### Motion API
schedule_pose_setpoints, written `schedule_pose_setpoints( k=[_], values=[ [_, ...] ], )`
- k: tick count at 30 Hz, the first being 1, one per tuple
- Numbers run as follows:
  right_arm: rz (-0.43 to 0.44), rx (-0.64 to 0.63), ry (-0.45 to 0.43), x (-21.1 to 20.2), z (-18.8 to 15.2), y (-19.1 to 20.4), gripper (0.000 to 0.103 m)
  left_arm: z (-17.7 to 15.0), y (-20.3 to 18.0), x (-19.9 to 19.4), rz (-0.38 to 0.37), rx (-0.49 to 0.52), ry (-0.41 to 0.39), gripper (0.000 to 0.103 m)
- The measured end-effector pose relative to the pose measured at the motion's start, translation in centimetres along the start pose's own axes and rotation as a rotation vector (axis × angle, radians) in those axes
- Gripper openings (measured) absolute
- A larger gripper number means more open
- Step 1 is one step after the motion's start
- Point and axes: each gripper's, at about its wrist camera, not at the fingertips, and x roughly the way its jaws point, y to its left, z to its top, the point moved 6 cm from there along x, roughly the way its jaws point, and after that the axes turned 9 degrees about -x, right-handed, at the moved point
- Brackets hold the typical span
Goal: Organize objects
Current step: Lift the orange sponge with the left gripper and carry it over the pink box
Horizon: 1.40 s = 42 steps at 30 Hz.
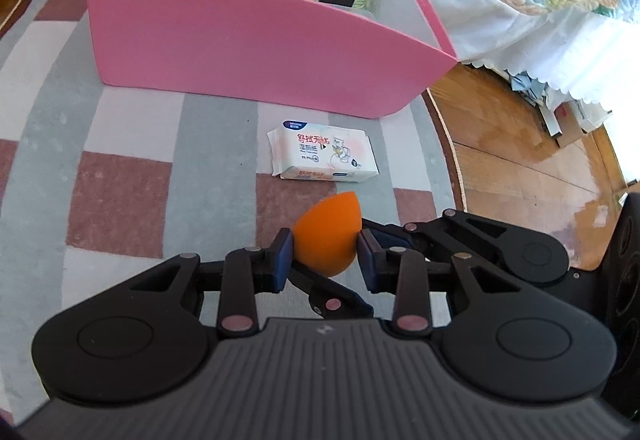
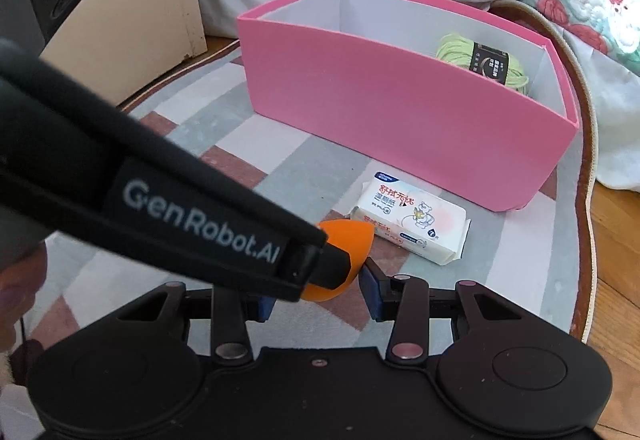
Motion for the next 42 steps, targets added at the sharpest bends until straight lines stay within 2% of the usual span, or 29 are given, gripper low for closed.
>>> schedule_pose_setpoints(
  k=[10, 18, 22, 31, 42],
  values=[
    [-0.003, -0.039, -0.028, -2.4, 1.0, 1.2, 0.048, 0.8, 0.1, -2.9, -0.067, -0.065, -0.01, 0.034],
    [-0.022, -0.102, -0.081, -5.1, 2.6, 2.2, 0.047, 1.8, -1.0, -6.0, -0.081, -0.042, -0.059, 0.034],
    [-0.064, -0.146, -0.084, -5.3, 4.4, 2.0, 0.047, 2.9, -1.7, -6.8, -0.062, -0.048, -0.096, 0.034],
    [-0.071, -0.213, -0.118, -7.6, 7.8, 1.9, 0.047, 5.9, -2.4, -10.4, -0.09, -0.04, -0.119, 0.033],
    [-0.11, -0.305, -0.206, -9.8, 12.2, 1.1, 0.047, 9.8, -4.2, -12.9, -0.088, 0.023, -0.181, 0.036]
  ],
)
